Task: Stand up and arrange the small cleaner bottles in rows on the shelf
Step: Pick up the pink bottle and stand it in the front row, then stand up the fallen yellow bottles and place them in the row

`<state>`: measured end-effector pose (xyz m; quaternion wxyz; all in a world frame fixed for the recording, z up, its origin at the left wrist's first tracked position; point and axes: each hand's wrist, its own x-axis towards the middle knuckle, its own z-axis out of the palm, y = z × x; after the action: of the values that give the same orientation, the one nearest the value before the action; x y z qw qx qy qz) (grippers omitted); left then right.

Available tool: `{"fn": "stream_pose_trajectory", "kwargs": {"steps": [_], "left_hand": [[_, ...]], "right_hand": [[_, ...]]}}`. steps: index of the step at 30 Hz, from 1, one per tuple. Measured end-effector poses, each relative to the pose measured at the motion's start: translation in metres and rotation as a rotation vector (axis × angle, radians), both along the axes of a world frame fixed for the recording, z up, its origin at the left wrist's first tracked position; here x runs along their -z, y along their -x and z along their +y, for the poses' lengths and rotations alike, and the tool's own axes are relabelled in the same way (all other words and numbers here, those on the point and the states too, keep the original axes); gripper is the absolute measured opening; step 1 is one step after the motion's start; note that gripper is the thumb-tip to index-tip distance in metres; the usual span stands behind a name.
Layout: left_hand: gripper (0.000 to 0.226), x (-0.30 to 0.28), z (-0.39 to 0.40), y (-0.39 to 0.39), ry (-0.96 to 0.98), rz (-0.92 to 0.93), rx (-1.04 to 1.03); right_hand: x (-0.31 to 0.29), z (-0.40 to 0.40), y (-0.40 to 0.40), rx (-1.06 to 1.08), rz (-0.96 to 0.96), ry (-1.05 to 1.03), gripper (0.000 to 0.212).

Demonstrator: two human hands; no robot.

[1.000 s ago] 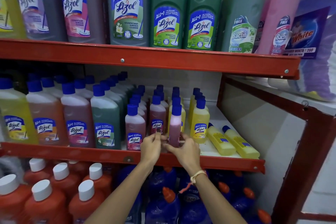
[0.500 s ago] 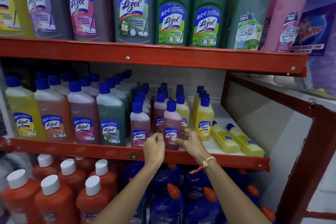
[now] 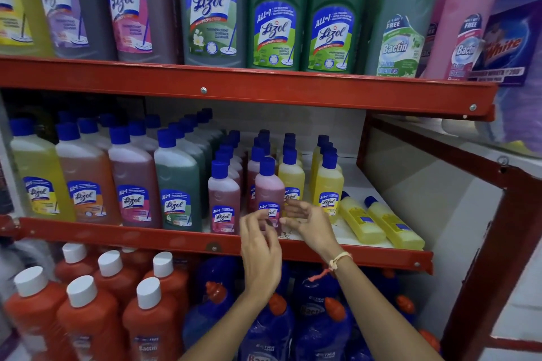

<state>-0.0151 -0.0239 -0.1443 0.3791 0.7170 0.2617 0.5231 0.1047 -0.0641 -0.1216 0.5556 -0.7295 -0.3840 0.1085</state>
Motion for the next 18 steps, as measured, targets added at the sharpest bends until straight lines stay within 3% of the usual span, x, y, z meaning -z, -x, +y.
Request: {"fn": "stream_pose_trajectory", "kwargs": {"steps": [4,7,9,13,18], "left_hand": [[0.02,-0.008,-0.011,-0.032,-0.034,0.19,0.194],[0.021,-0.018,-0.016,-0.066,0.045,0.344,0.276],[0.02,-0.018,-0.018,-0.092,0.164,0.385,0.346],[0.019,-0.009,-0.021,-0.141,0.368,0.44,0.415],[0.017,-0.007,-0.031,-0.179,0.476,0.492,0.419]], "right_hand": [[-0.005,-0.034,-0.027,0.315,-0.159,-0.012,0.018],[-0.01,-0.064,-0.053,0.567,-0.289,0.068,0.017],[-0.015,-0.079,-0.068,0.655,-0.384,0.233,0.025],[-0.024,-0.092,-0.084,0.662,-0.385,0.539,0.028],[-0.036,-0.092,-0.107,0.572,-0.235,0.642,0.032]]}}
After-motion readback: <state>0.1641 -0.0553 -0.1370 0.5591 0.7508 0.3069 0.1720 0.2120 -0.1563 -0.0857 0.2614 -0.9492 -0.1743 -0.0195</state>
